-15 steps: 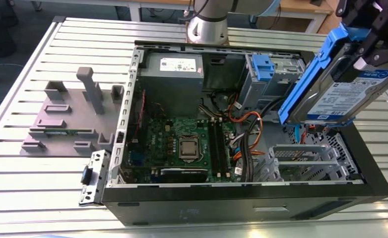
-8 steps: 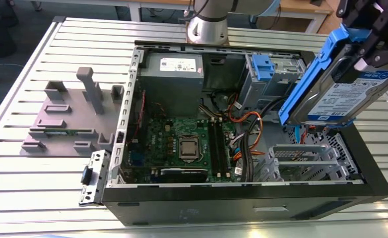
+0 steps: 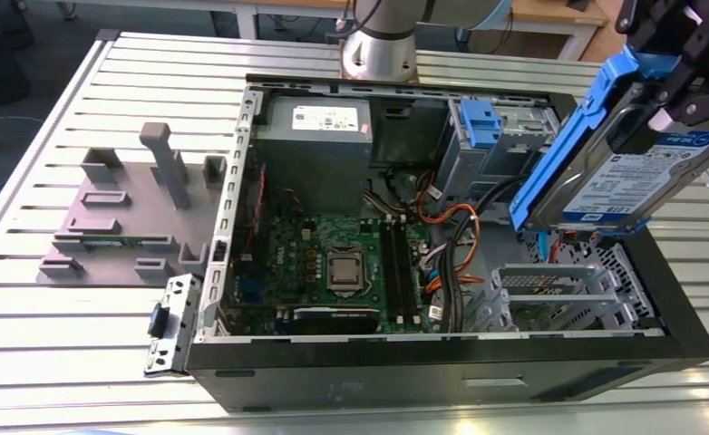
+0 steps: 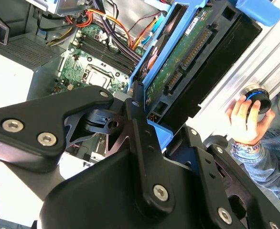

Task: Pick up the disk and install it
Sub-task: 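Pick up the disk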

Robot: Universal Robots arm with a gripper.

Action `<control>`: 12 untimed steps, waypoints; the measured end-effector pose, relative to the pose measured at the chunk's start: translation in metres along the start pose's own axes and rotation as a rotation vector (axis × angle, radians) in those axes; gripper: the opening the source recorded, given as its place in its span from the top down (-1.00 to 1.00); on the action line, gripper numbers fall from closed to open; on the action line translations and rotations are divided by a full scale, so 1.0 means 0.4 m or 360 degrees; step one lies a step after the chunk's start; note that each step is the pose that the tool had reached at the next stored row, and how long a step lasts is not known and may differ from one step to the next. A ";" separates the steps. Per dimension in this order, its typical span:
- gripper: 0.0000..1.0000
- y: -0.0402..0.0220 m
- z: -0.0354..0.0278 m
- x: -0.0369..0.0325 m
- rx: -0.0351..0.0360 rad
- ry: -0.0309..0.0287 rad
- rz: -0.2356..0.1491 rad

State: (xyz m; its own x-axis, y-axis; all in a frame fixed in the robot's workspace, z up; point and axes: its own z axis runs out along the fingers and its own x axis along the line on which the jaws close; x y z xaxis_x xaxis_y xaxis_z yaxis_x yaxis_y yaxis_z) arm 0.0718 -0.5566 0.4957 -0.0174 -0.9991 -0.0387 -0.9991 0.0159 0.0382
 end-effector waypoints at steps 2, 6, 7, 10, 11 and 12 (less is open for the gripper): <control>0.26 0.000 0.000 0.001 0.0000 0.00001 0.0000; 0.26 0.000 0.000 0.003 0.0000 0.00001 0.0000; 0.26 0.000 0.000 0.004 0.0000 0.00001 0.0000; 0.26 0.000 0.000 0.005 0.0000 0.00000 0.0000; 0.26 0.000 0.000 0.006 0.0000 0.00000 0.0000; 0.26 0.000 0.000 0.006 0.0000 0.00002 0.0000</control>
State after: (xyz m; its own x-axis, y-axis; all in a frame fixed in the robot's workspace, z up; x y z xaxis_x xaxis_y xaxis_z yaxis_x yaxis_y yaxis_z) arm 0.0719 -0.5590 0.4956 -0.0174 -0.9991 -0.0386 -0.9991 0.0159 0.0382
